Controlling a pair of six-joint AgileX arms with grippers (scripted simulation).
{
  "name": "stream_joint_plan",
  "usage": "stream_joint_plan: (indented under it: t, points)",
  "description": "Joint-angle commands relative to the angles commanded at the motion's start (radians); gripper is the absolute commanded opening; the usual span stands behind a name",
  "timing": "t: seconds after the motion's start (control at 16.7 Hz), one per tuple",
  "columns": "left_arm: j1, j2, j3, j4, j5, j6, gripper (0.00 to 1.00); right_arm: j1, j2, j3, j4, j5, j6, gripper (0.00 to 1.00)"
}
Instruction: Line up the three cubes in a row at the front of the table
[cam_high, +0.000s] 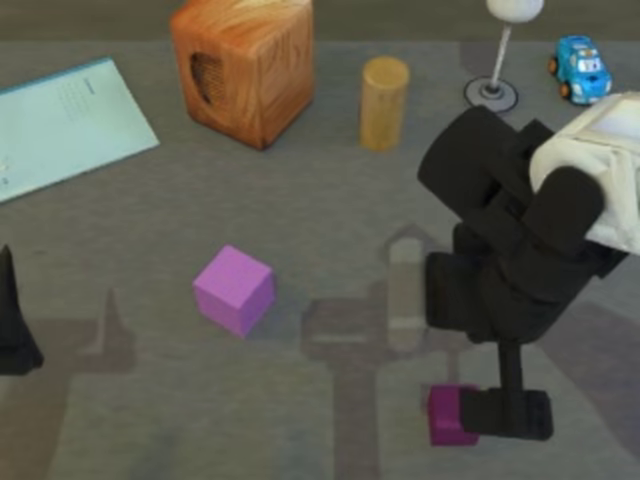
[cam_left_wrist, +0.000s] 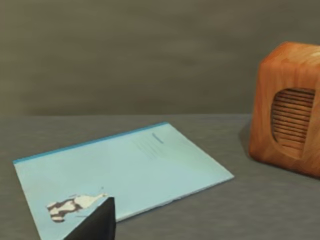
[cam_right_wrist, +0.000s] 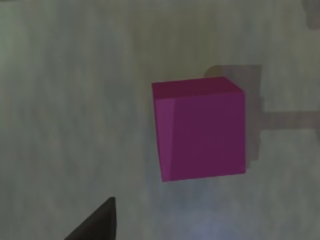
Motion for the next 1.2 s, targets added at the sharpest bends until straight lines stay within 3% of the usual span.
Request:
stream_joint_plan:
  t: [0.3,0.66,1.2]
  points:
    - [-0.095,0.368,0.320,-0.218,-0.001,0.018,1.00,-0.153,-0.322,-0.209,0.206,-0.023,0.128,1.00]
    - [-0.240,1.052,0.791,-0.576,0.000,0.045,1.00,-0.398,-0.880,-0.605,0.516,-0.034,0.373,1.00]
    - [-0.419,1.799,1.379,-0.995,0.002,0.078,1.00,-0.662,-1.508,-1.084,0.896,0.012,0.697,1.00]
